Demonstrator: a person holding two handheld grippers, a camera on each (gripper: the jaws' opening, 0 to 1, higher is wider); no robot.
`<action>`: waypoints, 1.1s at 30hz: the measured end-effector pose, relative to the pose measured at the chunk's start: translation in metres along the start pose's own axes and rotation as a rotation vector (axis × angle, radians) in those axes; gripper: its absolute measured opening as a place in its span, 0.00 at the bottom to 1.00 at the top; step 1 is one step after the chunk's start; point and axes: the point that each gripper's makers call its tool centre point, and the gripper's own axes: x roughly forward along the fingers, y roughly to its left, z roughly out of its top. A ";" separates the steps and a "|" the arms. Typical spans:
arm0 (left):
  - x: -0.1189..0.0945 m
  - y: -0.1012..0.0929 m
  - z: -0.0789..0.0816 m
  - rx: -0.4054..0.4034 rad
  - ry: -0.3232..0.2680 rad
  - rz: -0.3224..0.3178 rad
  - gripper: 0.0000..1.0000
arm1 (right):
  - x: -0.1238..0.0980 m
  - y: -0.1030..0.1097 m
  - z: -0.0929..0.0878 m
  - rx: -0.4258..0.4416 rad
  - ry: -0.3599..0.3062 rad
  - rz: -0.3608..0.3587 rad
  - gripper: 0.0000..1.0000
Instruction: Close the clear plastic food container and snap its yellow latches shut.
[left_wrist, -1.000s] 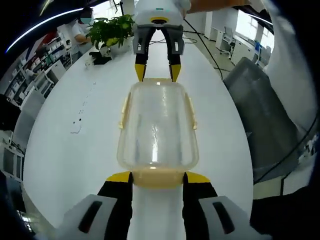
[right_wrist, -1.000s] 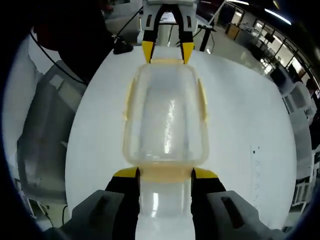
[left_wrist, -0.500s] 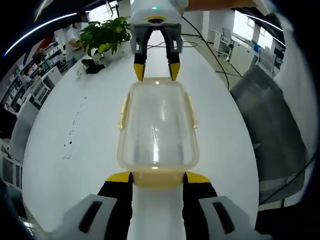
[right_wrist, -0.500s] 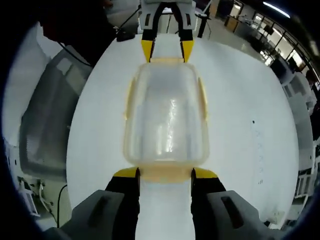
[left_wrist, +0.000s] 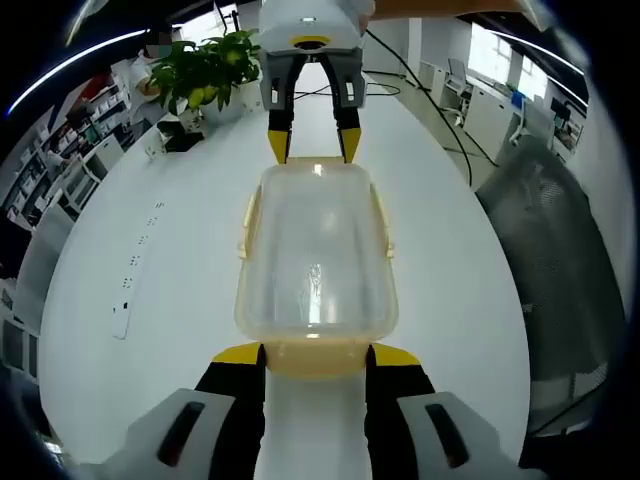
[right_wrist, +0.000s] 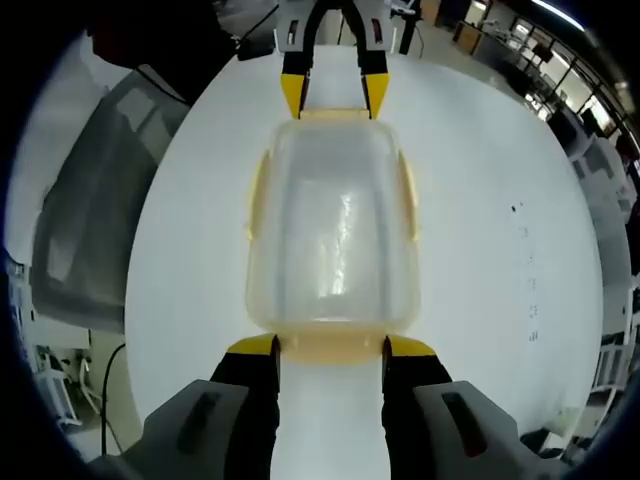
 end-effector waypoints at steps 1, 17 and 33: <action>0.002 0.000 0.000 -0.003 0.000 -0.003 0.33 | 0.001 0.000 -0.002 0.000 0.003 0.002 0.36; 0.012 0.003 -0.002 -0.019 0.029 -0.023 0.33 | 0.009 -0.004 -0.009 -0.005 0.036 0.012 0.36; 0.012 0.000 0.001 -0.021 0.017 -0.026 0.33 | 0.009 -0.004 -0.014 0.001 0.047 0.024 0.36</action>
